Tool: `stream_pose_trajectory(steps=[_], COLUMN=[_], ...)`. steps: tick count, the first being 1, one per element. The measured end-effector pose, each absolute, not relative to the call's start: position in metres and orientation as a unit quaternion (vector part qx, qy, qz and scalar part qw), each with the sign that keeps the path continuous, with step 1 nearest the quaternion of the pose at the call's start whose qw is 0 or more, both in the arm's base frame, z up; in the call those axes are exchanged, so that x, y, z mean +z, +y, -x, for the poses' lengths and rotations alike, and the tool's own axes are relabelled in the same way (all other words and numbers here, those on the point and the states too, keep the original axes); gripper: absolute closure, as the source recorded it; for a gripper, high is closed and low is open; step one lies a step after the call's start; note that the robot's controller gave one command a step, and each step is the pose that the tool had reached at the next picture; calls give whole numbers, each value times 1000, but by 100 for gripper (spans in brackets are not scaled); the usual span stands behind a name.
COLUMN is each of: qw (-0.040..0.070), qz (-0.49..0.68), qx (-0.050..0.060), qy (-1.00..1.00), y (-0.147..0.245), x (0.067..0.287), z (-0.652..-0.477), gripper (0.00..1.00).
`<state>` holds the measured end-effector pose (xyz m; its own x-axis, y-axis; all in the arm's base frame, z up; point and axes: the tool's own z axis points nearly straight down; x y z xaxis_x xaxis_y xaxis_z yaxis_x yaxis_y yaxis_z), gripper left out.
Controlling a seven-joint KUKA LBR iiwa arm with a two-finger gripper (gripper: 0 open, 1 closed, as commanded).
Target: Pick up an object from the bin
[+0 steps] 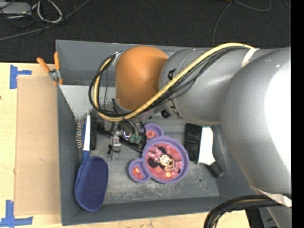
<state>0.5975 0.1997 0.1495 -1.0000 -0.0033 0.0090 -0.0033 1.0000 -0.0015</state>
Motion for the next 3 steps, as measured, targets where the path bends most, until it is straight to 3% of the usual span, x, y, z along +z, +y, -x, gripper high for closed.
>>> stream_pose_trajectory(steps=[1,2,3], qw=[1,-2,-8], qz=[1,66,162], qx=[0,-3,-4], qy=[-1000,-998,-987], y=[199,149,146], x=[155,97,78], z=[-599,-610,-623], gripper=[0,0,0])
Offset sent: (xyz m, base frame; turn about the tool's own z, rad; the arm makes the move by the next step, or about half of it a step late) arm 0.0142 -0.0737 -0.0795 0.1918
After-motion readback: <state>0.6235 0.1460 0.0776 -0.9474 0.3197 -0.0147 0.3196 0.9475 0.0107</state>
